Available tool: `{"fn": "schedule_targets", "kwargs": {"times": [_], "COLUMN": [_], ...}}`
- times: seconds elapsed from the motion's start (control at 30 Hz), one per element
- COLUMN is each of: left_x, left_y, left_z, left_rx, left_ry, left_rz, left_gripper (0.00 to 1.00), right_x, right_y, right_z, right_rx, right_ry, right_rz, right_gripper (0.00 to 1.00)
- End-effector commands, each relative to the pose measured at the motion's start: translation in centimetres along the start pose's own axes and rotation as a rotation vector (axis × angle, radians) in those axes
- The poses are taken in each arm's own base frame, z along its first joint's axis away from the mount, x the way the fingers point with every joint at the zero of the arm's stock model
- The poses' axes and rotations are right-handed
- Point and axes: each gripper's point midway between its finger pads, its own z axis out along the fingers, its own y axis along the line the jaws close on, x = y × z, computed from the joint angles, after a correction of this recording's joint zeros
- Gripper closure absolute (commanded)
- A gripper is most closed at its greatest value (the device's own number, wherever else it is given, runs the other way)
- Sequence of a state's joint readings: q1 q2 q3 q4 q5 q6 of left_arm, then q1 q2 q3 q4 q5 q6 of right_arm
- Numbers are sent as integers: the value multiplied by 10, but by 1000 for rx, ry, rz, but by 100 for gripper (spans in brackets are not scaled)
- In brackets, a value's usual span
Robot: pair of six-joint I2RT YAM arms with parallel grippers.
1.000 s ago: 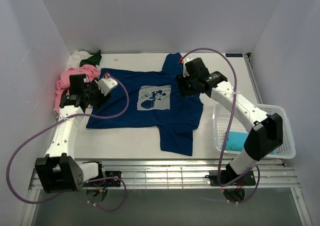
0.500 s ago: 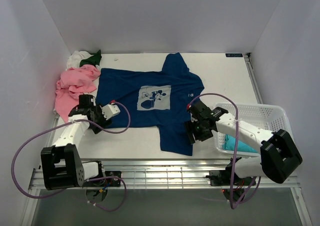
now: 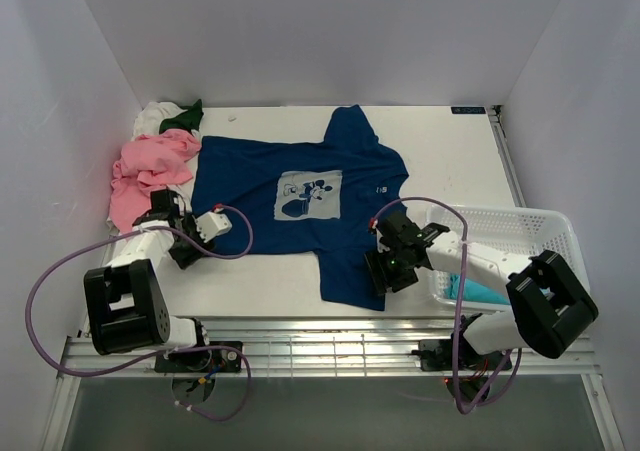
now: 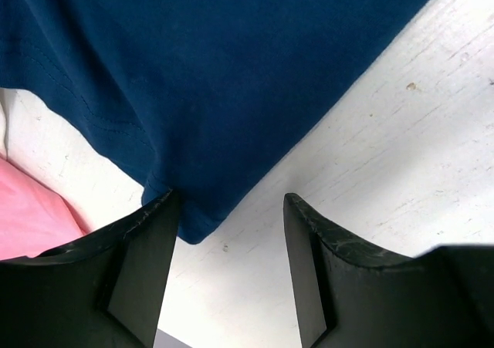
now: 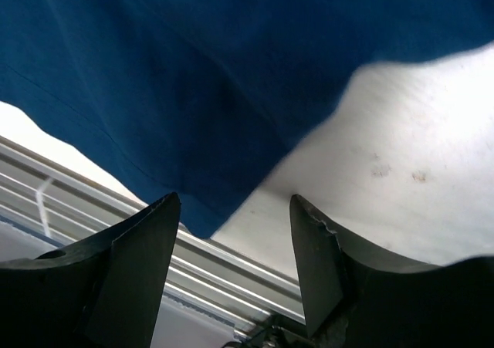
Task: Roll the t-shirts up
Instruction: Fold the T-shirt at the center of the board.
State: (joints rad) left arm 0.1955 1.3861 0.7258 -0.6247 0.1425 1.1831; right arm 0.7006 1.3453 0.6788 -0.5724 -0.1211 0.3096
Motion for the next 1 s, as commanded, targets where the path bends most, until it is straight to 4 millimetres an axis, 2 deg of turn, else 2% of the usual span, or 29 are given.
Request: {"fn": "schedule_targets", "kwargs": {"times": [0.0, 0.13, 0.17, 0.23, 0.27, 0.3, 0.4, 0.43, 0.47, 0.53, 0.7, 0.73, 0.8, 0.97], "left_x": [2, 7, 6, 4, 2, -2, -5, -7, -7, -9, -21, -21, -22, -10], "left_y": [-4, 1, 4, 8, 10, 14, 20, 23, 24, 25, 24, 16, 13, -10], "left_z": [-4, 3, 4, 5, 3, 1, -4, -6, -8, -12, -37, -39, -48, -61], "left_rx": [-2, -13, -25, -38, -43, -54, -76, -88, -94, -96, -95, -64, -55, 30], "left_ry": [-23, -5, -8, -21, -28, -41, -51, -55, -57, -62, -109, -111, -110, -67], "left_rz": [17, -12, -14, -21, -38, -44, -60, -57, -57, -57, -22, -20, -4, 33], "left_gripper": [33, 35, 36, 45, 49, 58, 78, 97, 100, 100, 100, 100, 100, 100], "right_x": [-10, -20, -21, -23, -25, -26, -35, -39, -41, -45, -25, -23, -17, 13], "right_y": [2, 6, 7, 6, 6, 5, 7, 8, 8, 10, 9, 11, 14, 22], "right_z": [15, 16, 17, 18, 19, 18, 5, -2, -8, -28, -64, -68, -77, -101], "right_rx": [-19, -32, -34, -32, -30, -25, -32, -34, -35, -28, -5, -13, -32, -73], "right_ry": [-8, -30, -31, -35, -44, -49, -89, -105, -120, -136, -65, -63, -50, 58], "right_rz": [-15, -37, -39, -45, -42, -32, -5, 4, 10, 0, -53, -58, -62, -56], "right_gripper": [35, 44, 52, 65, 85, 92, 92, 92, 92, 92, 92, 92, 92, 92]}}
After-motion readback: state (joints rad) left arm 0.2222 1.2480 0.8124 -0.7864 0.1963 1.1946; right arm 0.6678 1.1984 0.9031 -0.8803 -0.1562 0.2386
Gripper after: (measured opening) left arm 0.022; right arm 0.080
